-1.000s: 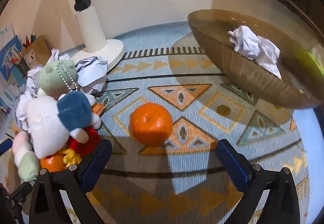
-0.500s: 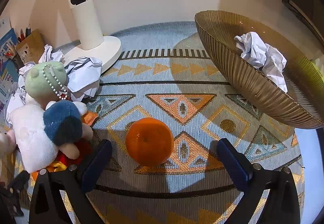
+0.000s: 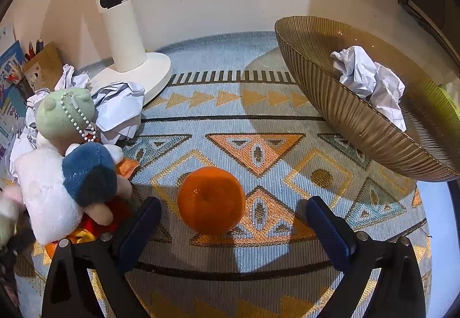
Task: Organize objects
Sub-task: 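Grasp the orange with the right tool while the left tool grasps the plush caterpillar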
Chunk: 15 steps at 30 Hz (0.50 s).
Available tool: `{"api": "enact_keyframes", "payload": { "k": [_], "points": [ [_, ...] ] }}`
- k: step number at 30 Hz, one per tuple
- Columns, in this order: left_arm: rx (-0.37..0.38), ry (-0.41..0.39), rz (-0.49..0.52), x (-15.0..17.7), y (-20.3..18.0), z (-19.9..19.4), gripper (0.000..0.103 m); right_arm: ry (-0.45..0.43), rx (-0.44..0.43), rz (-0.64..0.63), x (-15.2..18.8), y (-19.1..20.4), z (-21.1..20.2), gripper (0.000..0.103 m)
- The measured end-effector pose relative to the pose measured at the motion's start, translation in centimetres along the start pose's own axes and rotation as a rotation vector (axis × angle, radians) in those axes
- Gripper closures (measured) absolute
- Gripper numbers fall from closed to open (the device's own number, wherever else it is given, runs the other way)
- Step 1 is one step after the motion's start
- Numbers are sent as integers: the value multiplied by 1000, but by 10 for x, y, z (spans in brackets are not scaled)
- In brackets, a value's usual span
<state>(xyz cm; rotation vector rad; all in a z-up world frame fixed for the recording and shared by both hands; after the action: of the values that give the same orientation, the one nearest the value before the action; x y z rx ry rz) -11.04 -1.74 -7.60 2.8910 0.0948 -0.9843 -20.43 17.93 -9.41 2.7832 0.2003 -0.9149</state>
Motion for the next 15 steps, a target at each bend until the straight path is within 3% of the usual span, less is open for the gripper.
{"api": "enact_keyframes", "payload": {
  "k": [4,10,11,12,13,15],
  "points": [
    [45,-12,-73,-1,9,-4,1,0,0,0,0,0,0,2],
    [34,-24,-74,-1,6,-7,4,0,0,0,0,0,0,2],
    [42,-34,-81,-2,8,-9,16,0,0,0,0,0,0,2],
    [57,-45,-89,-3,9,-11,38,0,0,-1,0,0,0,2],
    [76,-52,-92,-5,10,-11,48,-1,0,-1,0,0,0,3],
    [99,-67,-97,-5,9,-14,50,-14,0,-5,-1,1,-1,18]
  ]
}}
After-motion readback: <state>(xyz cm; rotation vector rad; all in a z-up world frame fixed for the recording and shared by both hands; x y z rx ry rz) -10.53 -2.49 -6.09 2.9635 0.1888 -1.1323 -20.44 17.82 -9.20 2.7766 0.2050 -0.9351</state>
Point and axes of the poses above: each gripper's, at about its wrist camera, not at the fingertips, and z roughly the way its jaws point, y to its left, x to its underside, the point moved 9 cm from there along z, roughly the way its jaws point, and after that the axes turned 11 degrees about -x, right-handed, at the moved point
